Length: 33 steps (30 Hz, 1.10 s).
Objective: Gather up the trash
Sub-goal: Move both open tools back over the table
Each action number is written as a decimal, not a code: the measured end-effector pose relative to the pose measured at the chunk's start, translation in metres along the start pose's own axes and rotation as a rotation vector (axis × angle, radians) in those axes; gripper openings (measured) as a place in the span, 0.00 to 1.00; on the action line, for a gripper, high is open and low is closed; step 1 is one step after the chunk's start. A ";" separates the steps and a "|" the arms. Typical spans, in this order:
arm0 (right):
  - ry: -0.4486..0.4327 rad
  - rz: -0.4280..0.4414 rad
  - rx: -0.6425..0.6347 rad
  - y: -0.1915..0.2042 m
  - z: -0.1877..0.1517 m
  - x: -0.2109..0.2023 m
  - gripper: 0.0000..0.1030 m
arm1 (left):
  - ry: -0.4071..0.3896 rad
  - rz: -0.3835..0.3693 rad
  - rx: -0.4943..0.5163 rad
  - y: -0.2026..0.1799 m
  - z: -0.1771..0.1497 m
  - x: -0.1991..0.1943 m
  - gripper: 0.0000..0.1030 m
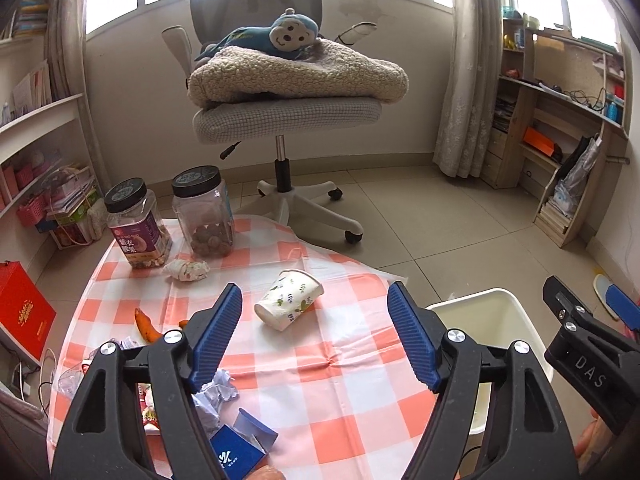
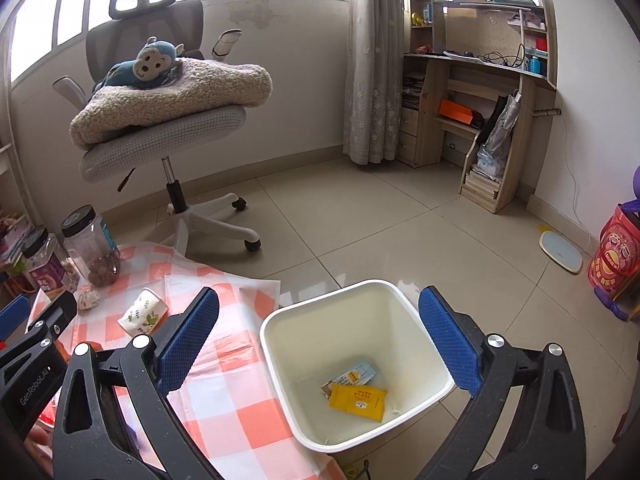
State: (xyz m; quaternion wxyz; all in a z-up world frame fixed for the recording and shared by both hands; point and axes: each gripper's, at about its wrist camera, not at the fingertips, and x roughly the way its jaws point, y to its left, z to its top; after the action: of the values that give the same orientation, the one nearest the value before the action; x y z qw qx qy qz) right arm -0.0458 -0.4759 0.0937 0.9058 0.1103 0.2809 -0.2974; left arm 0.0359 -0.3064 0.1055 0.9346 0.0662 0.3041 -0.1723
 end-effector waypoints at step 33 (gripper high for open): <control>0.109 0.215 -0.228 0.174 -0.037 0.004 0.93 | 0.158 0.227 -0.095 0.163 -0.033 0.011 0.86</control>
State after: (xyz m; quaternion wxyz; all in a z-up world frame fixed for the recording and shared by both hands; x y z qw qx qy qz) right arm 0.0447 -0.3253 0.0667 0.9224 0.0523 0.3483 -0.1583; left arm 0.0849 -0.1502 0.0755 0.9233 0.0691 0.3750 -0.0452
